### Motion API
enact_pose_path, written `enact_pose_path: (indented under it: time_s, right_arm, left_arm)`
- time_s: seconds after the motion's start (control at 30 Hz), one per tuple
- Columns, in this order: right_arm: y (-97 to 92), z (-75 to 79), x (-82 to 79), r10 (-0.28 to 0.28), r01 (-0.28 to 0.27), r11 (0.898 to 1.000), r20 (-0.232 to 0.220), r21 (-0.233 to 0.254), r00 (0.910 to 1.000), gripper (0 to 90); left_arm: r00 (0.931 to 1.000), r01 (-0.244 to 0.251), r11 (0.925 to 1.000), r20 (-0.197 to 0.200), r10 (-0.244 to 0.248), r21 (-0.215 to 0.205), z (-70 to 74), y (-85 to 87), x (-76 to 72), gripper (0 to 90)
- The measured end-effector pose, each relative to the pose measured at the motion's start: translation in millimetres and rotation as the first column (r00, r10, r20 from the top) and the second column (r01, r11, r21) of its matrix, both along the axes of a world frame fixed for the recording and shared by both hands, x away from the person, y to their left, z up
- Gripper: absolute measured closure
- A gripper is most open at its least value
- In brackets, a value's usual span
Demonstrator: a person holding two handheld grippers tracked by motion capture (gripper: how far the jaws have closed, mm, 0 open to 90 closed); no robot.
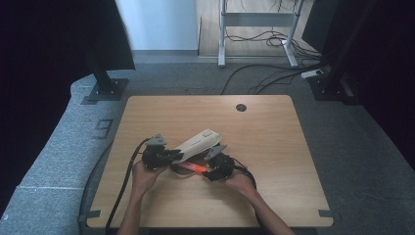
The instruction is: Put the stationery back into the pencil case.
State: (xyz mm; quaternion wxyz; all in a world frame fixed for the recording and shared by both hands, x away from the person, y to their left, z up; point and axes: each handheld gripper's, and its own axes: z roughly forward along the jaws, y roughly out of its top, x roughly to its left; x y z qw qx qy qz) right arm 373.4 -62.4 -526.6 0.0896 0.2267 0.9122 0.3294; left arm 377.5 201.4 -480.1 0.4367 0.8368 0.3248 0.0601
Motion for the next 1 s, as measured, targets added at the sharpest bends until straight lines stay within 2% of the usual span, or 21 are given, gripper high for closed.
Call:
enact_pose_path:
  time_s: [0.23,0.33,0.7,1.0]
  right_arm:
    - [-6.9,-3.8,8.1,-0.044,0.044,0.999,0.003,-0.003,0.999,56.7]
    - [-10.0,-4.1,11.3,-0.063,0.063,0.998,-0.001,0.011,0.998,62.0]
    - [-0.7,-4.1,18.2,-0.067,0.067,0.997,0.011,0.024,0.9977,78.3]
    - [9.4,-3.0,27.9,-0.072,0.072,0.997,0.015,0.039,0.9973,79.8]
  left_arm:
    - [1.0,0.0,1.0,-0.001,0.0,0.0,-0.1,0.0,-0.1,76.3]
    - [1.0,0.0,1.0,0.0,0.0,0.0,0.0,0.0,-0.1,76.3]
    - [1.0,0.002,1.0,0.001,-0.002,0.002,-0.2,-0.6,-0.3,76.2]
    - [0.9999,0.006,1.0,-0.008,-0.006,-0.001,-1.1,-1.7,-0.1,75.8]
